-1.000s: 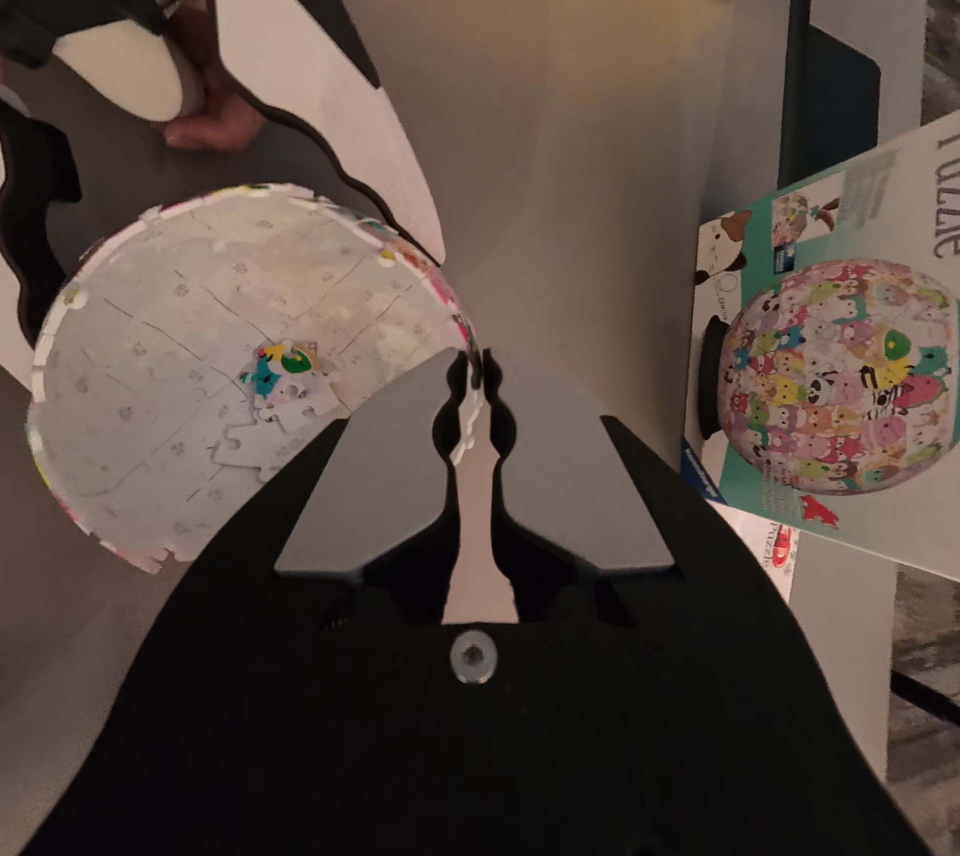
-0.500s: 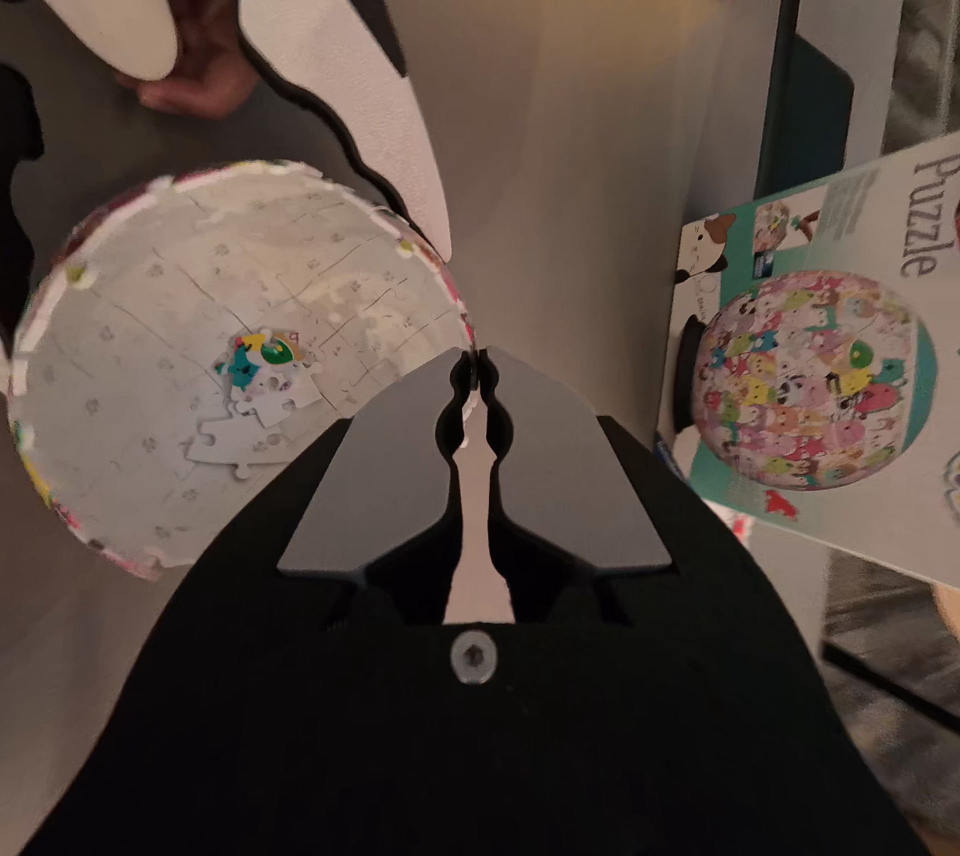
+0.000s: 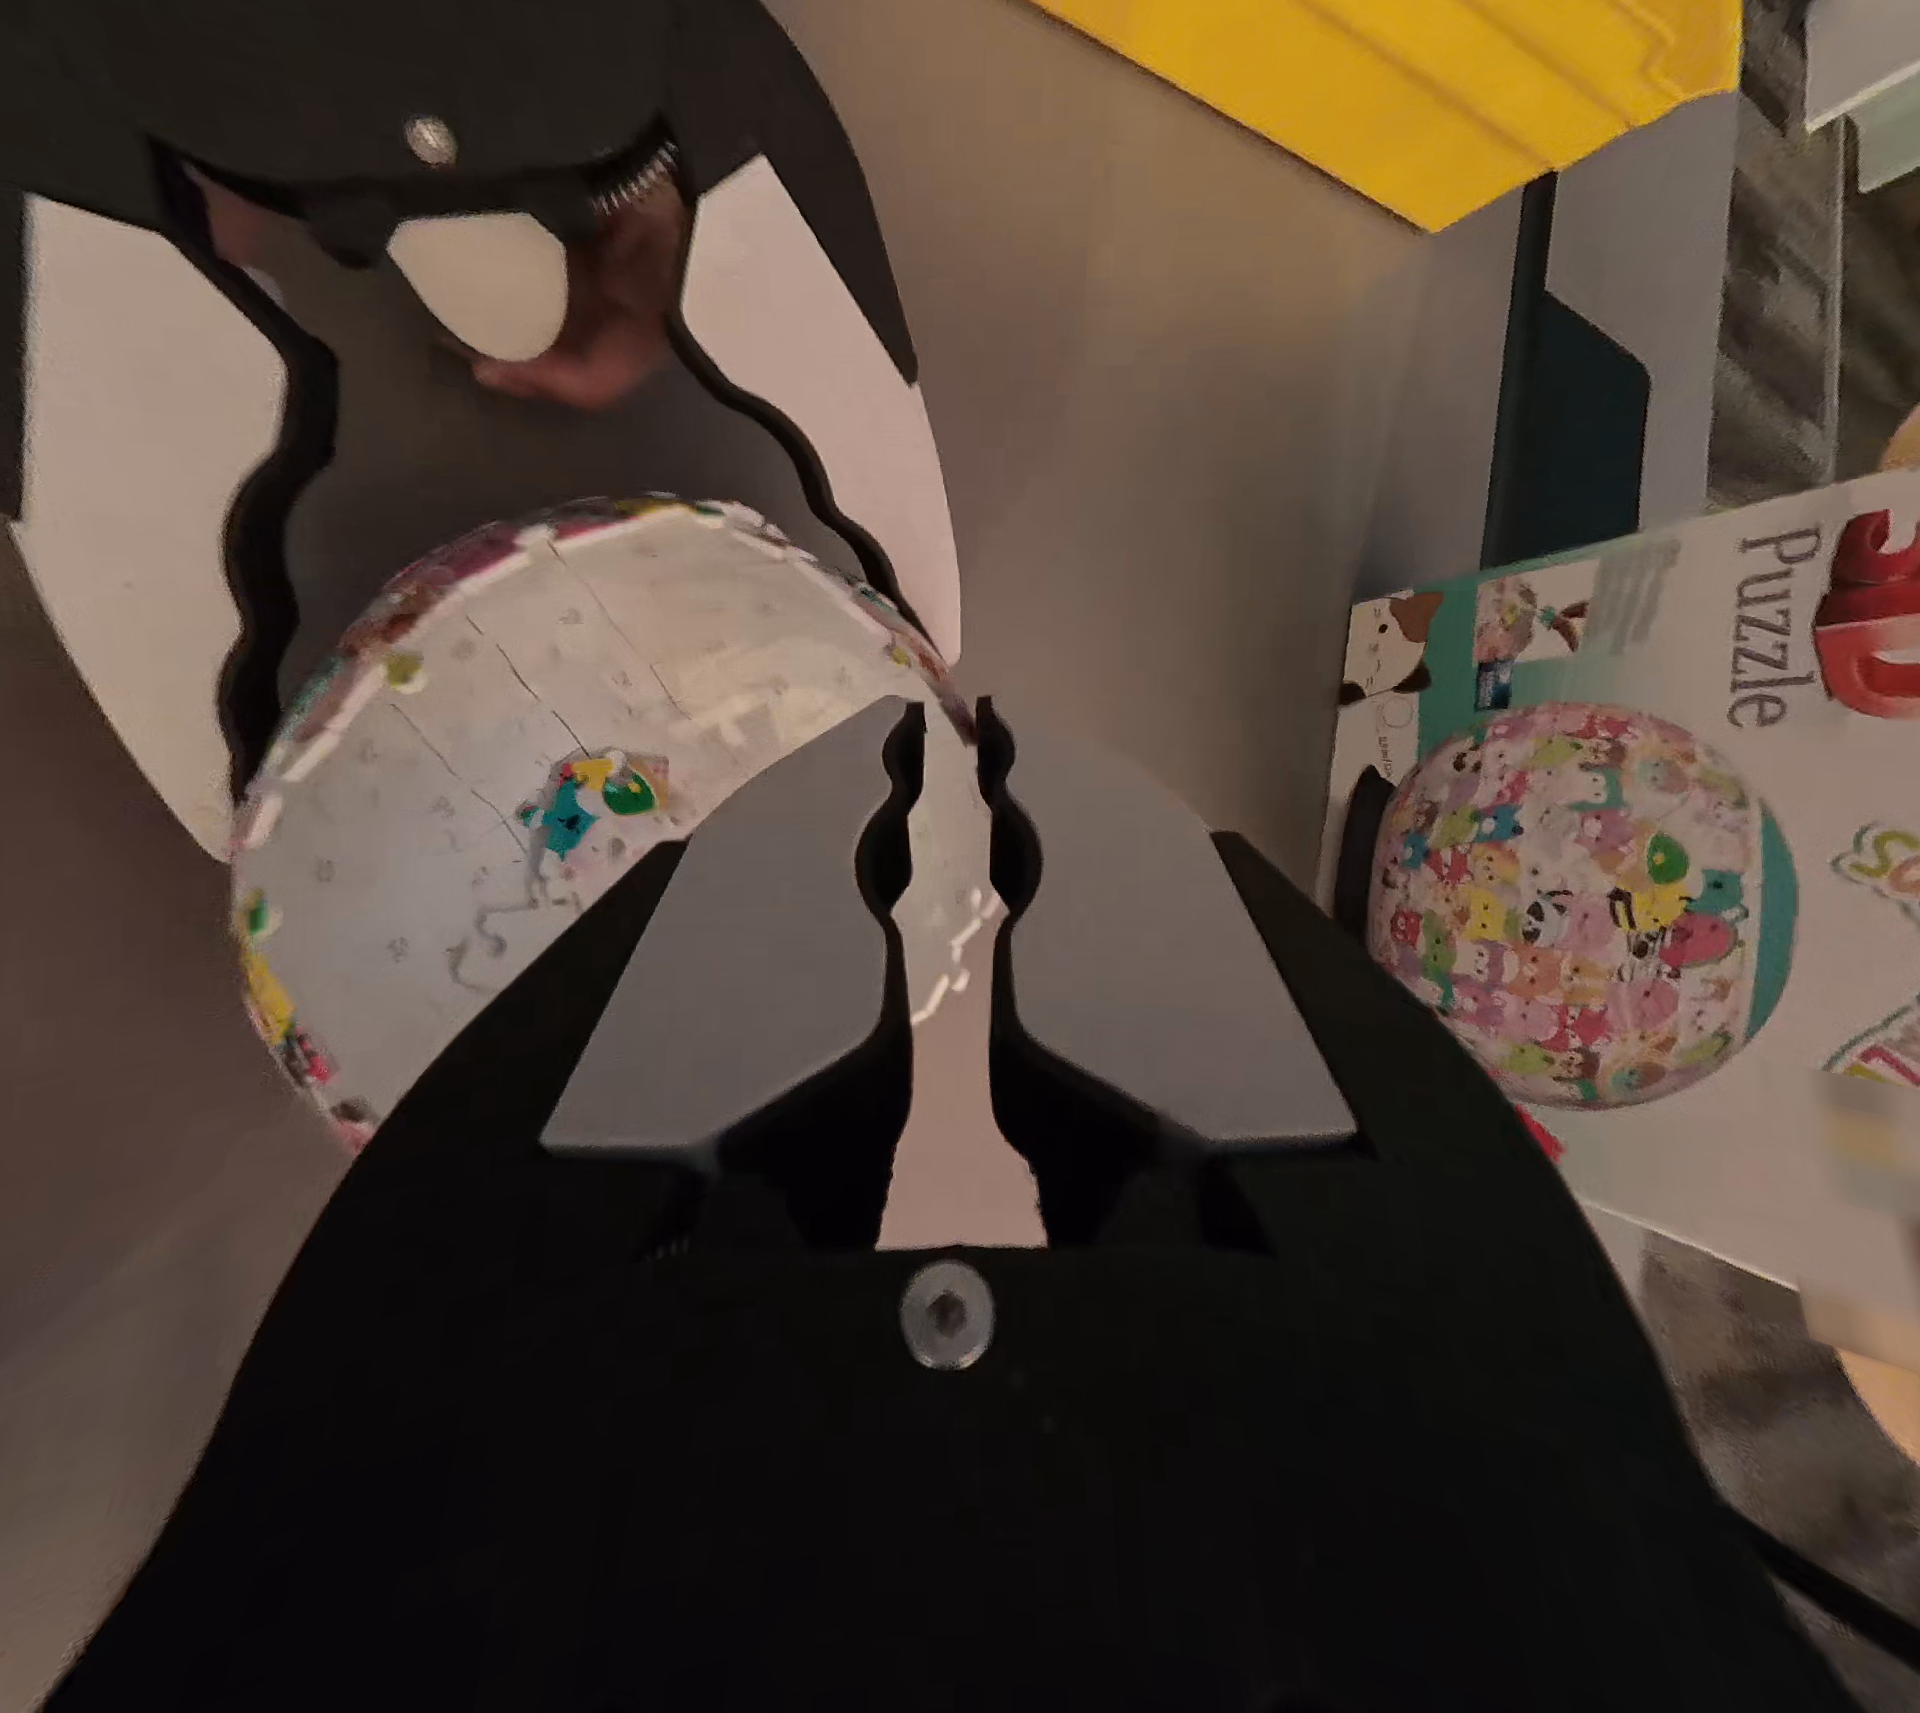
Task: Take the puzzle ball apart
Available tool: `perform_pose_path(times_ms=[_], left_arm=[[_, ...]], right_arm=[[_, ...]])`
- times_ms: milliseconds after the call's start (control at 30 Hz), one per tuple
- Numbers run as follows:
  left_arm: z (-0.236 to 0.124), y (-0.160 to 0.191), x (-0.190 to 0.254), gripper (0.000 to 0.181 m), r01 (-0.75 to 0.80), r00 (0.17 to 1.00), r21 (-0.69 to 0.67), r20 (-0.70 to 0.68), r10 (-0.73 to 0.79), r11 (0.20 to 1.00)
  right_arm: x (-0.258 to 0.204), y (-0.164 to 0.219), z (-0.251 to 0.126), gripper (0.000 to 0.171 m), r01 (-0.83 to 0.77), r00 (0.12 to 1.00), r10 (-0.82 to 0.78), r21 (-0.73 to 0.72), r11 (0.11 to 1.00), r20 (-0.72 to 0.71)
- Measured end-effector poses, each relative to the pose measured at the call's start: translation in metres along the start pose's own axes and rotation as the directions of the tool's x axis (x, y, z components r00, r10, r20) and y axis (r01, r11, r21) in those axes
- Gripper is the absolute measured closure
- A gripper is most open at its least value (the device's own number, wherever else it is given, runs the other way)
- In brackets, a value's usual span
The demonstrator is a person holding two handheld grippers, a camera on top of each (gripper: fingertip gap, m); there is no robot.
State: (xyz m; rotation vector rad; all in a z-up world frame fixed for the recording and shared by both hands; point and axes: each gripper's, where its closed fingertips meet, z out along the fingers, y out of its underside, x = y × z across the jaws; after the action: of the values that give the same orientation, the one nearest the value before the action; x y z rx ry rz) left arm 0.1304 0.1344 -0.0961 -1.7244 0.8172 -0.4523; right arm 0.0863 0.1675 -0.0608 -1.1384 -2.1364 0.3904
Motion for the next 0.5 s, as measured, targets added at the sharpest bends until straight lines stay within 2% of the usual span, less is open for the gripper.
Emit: perform_pose_path(times_ms=[67,500], left_arm=[[0.0,-0.0001,-0.0001,0.057,0.001,1.0,0.0,0.0,-0.001,1.0],[0.001,-0.0008,0.0023,0.059,0.002,1.0,0.002,-0.012,-0.002,1.0]], right_arm=[[0.0022,0.0062,0.003,0.16,0.041,0.998,-0.043,-0.067,0.997,-0.037],[-0.0038,0.0052,0.0009,0.165,0.115,0.993,-0.118,-0.077,0.99,-0.033]])
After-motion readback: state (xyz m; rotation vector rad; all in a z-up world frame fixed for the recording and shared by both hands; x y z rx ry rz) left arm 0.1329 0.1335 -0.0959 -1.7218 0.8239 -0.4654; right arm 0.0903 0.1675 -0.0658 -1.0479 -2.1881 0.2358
